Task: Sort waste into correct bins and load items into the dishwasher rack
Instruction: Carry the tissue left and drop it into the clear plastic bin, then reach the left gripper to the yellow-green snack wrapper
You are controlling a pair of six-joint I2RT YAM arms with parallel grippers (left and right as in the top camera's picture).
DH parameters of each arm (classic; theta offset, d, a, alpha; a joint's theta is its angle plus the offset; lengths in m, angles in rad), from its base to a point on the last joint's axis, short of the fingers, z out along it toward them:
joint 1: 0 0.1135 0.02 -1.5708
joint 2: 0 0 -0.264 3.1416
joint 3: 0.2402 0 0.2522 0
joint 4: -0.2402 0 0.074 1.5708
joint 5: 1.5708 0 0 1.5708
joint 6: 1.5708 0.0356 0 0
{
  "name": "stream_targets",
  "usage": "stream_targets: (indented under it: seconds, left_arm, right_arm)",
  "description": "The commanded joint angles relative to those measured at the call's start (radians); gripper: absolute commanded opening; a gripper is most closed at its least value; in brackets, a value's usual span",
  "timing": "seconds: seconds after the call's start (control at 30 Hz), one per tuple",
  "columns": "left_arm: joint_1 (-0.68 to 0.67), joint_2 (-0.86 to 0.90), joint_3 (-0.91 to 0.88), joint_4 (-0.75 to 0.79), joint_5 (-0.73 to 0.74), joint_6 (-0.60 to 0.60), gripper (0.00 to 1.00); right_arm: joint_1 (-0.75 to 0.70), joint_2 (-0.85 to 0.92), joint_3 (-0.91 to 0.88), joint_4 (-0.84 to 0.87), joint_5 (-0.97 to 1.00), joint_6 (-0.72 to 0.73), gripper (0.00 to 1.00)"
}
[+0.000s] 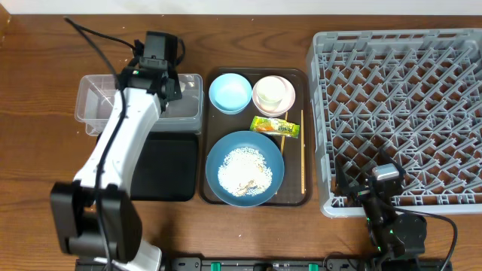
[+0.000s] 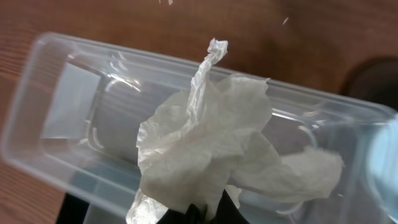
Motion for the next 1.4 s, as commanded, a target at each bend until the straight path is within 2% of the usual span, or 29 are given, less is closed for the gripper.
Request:
stream_targets:
  seconds: [0.0, 0.07, 0.23, 0.27, 0.4, 0.47, 0.53, 0.67, 0.77, 0.97, 1.17, 1.27, 1.37]
  left_arm:
    - [0.005, 0.032, -0.001, 0.003, -0.024, -0.006, 0.08]
    - [0.005, 0.041, -0.001, 0.003, -0.024, -0.006, 0.11]
    - [0.005, 0.037, -0.001, 0.006, -0.024, -0.005, 0.48]
    - [0.005, 0.034, -0.001, 0.006, -0.024, -0.005, 0.52]
    - [-0.001, 0.001, -0.001, 0.001, 0.006, -0.005, 0.55]
    - [-0.008, -0.037, -0.001, -0.005, 0.076, -0.005, 0.55]
    - [-0.020, -0.091, -0.001, -0.007, 0.209, -0.005, 0.55]
    - [-0.068, -0.189, -0.001, -0.013, 0.565, -0.006, 0.54]
    - [-0.170, -0.234, -0.001, -0.046, 0.680, -0.006, 0.54]
    - [-0.453, -0.203, -0.001, -0.084, 0.603, -0.006, 0.54]
    - [-0.713, -0.091, -0.001, -0.037, 0.301, -0.006, 0.54]
    - [-0.781, -0.031, -0.001, -0.015, 0.183, -0.005, 0.54]
    - [-0.805, 0.026, -0.001, 0.026, 0.171, -0.005, 0.54]
  right_arm:
    - [0.008, -0.003, -0.002, -0.004, 0.006, -0.001, 0.99]
    - [0.008, -0.003, -0.002, -0.004, 0.006, -0.001, 0.99]
    - [0.008, -0.003, -0.002, -0.004, 0.006, -0.001, 0.99]
    - [0.008, -0.003, -0.002, -0.004, 0.006, -0.001, 0.99]
    - [0.008, -0.003, -0.002, -0.004, 0.006, -0.001, 0.99]
    - [0.008, -0.003, -0.002, -0.004, 0.006, -0.001, 0.99]
    - [0.008, -0.003, -0.002, -0.004, 0.006, -0.001, 0.99]
    - [0.008, -0.003, -0.002, -0.004, 0.006, -0.002, 0.99]
    - [0.008, -0.003, -0.002, -0.004, 0.006, -0.001, 0.99]
    - [0.008, -0.003, -0.002, -0.004, 0.006, -0.001, 0.99]
    - [0.008, -0.003, -0.002, -0.004, 0.006, -0.001, 0.99]
    - [0.008, -0.003, -0.002, -0.004, 0.006, -0.001, 0.99]
    - [0.008, -0.003, -0.002, -0.004, 0.006, -0.001, 0.99]
